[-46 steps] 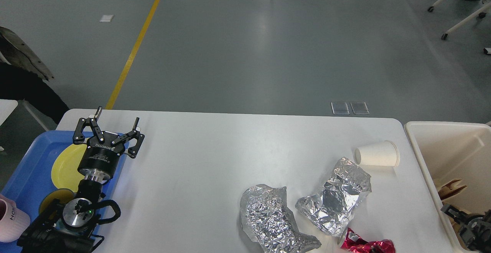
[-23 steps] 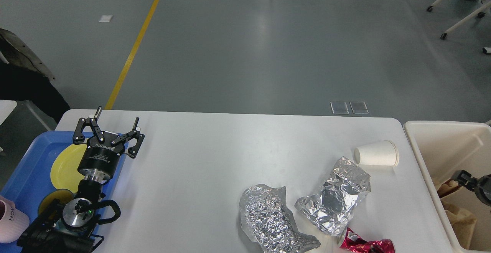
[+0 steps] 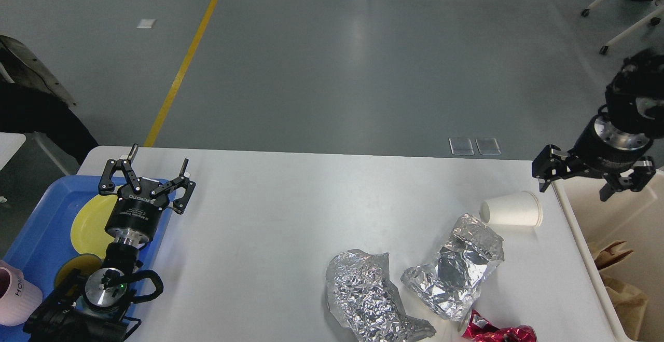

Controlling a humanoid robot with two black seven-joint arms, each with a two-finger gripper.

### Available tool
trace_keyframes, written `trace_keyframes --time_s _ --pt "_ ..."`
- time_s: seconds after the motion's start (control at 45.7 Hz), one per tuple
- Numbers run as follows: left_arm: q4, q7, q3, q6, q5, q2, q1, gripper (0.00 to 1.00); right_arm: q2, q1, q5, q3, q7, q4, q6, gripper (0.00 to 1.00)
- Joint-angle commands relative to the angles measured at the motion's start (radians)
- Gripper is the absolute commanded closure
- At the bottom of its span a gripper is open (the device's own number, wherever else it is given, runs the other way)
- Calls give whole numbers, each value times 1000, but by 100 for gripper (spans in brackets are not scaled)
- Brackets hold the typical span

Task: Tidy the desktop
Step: 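Move the right gripper over the smaller silver foil piece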

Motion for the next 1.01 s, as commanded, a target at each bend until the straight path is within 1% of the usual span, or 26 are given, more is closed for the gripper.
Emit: trace_keyframes --time_s 0.0,0.153,0.306,0.35,0.46,0.503,0.591,0.7,0.766,0.876,0.985 --pt "0 -2 0 1 0 0 0 3 23 245 20 -11 -2 208 53 0" --pt "0 -2 -2 1 0 0 0 3 43 504 77 -44 -2 461 33 0" --pt "0 -2 -2 1 0 0 0 3 54 686 88 -69 1 689 -28 1" --pt "0 -2 -2 1 0 0 0 3 68 716 89 -69 2 723 -37 1" --pt "0 -2 0 1 0 0 0 3 120 736 124 -77 7 733 -43 6" --pt "0 -2 0 1 0 0 0 3 126 734 146 -84 8 731 -51 6" --pt "0 -2 0 1 0 0 0 3 131 711 157 -94 8 727 -92 5" --pt "0 -2 0 1 0 0 0 3 126 613 160 -95 8 691 -149 5" --pt "0 -2 0 1 0 0 0 3 131 521 170 -95 7 658 -200 5" --pt "0 -2 0 1 0 0 0 3 125 342 186 -94 1 587 -313 5" --pt "0 0 -2 1 0 0 0 3 143 150 186 -86 -1 514 -398 5"
